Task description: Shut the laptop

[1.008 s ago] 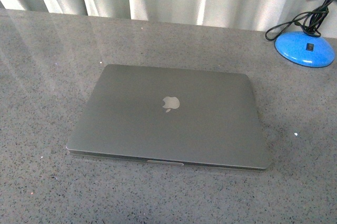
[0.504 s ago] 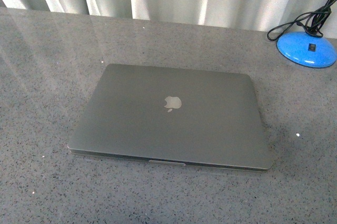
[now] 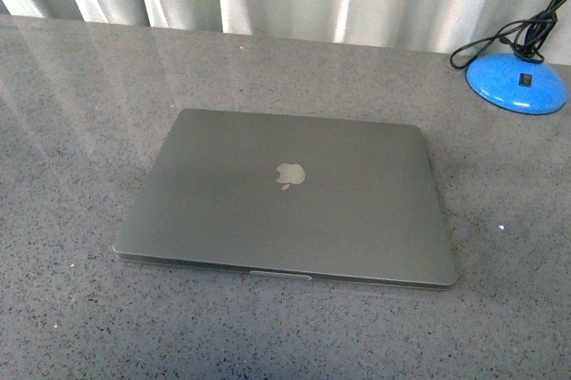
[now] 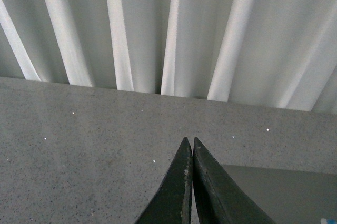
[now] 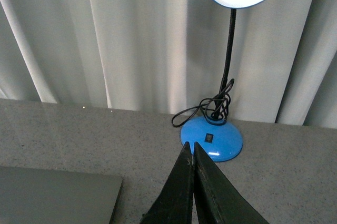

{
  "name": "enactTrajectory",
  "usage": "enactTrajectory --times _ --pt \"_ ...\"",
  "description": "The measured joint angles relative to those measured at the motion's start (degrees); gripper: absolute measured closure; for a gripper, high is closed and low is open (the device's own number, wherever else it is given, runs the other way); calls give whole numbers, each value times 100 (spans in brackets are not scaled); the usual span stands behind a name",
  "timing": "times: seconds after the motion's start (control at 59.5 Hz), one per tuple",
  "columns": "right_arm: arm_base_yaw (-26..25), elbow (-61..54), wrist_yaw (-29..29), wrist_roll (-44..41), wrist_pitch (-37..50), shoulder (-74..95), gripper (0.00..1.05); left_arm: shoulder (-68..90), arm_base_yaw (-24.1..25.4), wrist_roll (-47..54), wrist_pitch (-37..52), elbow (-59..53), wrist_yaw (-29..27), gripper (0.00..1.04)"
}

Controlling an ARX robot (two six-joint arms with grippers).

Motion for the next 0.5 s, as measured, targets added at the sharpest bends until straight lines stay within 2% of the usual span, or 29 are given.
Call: enactTrajectory --times 0.084,0.235,0.353,0.504 --pt "-271 -157 -380 4 -179 -328 104 -295 0 11 -142 -177 0 101" --pt "-422 -518 -398 11 -59 -608 104 -879 0 13 -466 -439 -2 101" --pt "-422 -669 -417 11 -461 -1095 104 -1027 0 15 -282 -695 2 101" --pt "-422 -706 -415 13 -1075 -1827 104 -1639 0 15 -802 -883 -2 101"
